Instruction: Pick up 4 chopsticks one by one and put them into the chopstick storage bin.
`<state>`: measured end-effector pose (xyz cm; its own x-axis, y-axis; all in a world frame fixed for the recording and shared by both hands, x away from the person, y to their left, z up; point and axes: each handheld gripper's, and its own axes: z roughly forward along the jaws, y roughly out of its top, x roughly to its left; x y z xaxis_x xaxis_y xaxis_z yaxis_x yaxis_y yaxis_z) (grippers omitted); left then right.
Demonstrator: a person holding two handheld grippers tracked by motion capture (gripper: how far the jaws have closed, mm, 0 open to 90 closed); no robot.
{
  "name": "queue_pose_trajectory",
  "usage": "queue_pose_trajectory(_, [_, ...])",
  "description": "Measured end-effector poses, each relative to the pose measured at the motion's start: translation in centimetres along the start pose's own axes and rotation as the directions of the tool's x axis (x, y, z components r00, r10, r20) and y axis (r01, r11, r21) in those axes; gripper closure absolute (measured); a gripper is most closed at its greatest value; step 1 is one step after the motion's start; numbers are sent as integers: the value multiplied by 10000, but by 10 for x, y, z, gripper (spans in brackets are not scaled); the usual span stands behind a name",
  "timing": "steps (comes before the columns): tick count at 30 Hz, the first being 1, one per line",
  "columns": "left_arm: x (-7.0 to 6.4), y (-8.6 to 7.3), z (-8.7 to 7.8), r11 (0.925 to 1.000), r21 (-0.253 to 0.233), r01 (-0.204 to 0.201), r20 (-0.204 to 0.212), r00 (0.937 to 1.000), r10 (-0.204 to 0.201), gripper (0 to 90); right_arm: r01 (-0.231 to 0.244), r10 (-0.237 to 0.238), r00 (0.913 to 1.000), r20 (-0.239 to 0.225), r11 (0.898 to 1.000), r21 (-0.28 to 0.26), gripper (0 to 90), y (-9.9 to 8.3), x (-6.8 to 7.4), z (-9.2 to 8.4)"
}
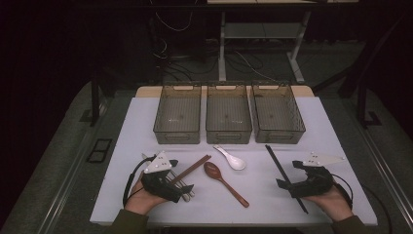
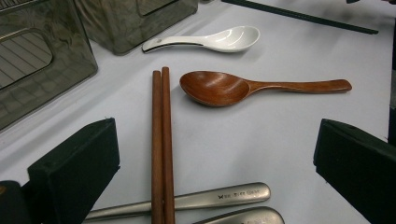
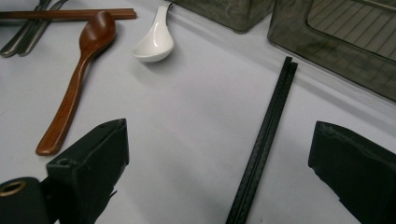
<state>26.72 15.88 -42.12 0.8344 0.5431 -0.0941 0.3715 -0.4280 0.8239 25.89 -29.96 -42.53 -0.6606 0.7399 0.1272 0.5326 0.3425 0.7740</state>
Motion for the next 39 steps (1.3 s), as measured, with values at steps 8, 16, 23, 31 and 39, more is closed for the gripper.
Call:
queue_pose_trajectory(8, [1, -1, -2, 9997, -148, 176, 92, 9998, -175, 0, -242, 242, 9995, 208, 9997, -25, 139, 7, -7, 6])
queue_pose_trajectory(16, [0, 0, 0, 9998, -108, 155, 91, 9998, -154, 5, -350, 342, 9990, 284, 9989, 308, 196, 11, -12, 17])
queue_pose_trajectory(23, [-1, 0, 0, 9997, -150, 199, 62, 9998, -198, 12, -356, 344, 9991, 254, 9982, 492, 255, 16, -16, 26])
queue_pose_trajectory(31, [-1, 0, 1, 9996, -193, 200, 63, 9998, -199, 16, -438, 426, 9988, 247, 9976, 527, 318, 22, -20, 33])
queue_pose_trajectory(39, [0, 0, 0, 9995, -220, 207, 72, 9998, -205, 20, -389, 365, 9987, 346, 9968, 694, 403, 31, -24, 48])
